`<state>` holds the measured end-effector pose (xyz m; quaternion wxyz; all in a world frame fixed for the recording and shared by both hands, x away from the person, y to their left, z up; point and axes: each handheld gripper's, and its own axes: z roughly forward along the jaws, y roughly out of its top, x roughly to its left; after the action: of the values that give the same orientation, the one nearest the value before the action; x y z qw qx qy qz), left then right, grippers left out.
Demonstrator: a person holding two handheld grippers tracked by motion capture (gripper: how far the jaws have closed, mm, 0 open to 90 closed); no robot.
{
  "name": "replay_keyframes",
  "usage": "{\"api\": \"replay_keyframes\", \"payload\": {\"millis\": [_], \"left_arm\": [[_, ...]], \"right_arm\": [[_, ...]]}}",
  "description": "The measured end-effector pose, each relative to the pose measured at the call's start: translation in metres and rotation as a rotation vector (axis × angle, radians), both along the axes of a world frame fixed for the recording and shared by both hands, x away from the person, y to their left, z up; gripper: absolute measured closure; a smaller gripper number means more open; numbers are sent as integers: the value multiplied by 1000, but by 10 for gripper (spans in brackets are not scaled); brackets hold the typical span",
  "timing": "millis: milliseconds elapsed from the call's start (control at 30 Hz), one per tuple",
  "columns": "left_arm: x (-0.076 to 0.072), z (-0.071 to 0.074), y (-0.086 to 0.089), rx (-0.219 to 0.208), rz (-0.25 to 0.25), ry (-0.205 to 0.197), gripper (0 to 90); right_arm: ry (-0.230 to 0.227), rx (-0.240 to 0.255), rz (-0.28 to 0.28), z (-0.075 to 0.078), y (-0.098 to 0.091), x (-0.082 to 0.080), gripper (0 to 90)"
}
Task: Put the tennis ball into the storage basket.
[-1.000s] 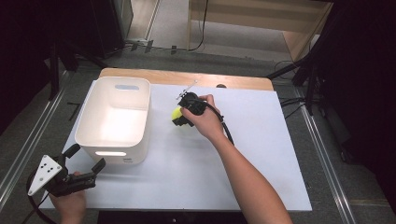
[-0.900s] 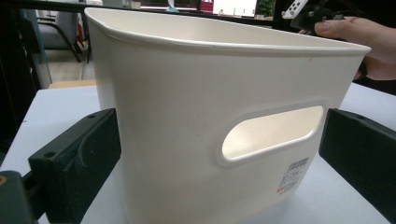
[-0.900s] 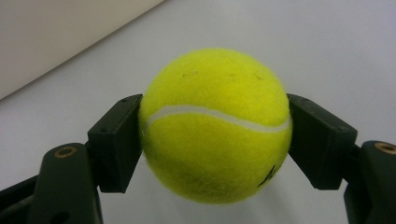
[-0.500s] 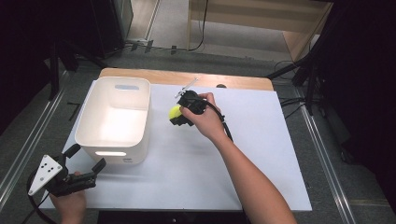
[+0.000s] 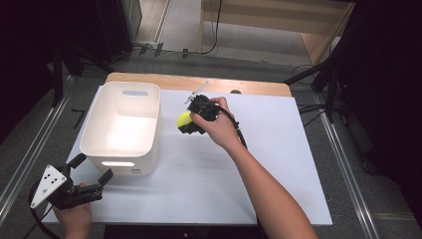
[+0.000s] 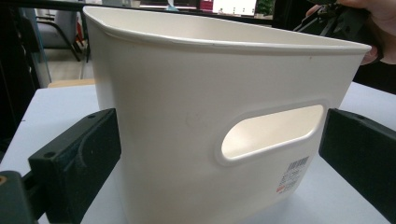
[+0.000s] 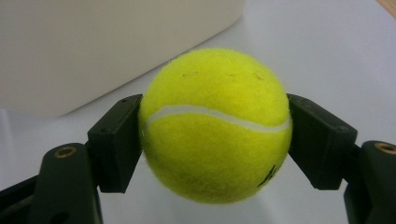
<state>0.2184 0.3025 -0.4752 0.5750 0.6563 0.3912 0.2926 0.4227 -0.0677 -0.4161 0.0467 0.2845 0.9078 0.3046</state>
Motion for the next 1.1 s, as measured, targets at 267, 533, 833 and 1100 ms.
{"api": "replay_keyframes", "payload": {"millis": [267,533,833,1100], "left_arm": [[0,0,0,-4,-1,0,0],[0,0,0,-3,0,1,0],[1,0,-1,1,2,5,0],[1,0,0,7,2,8,0]], "right_arm": [[-2,1,20,7,3,-2,239],[-5,9,32,13,6,-6,239],[-7,21,53,20,8,-8,239],[-13,30,59,29,11,-9,239]]}}
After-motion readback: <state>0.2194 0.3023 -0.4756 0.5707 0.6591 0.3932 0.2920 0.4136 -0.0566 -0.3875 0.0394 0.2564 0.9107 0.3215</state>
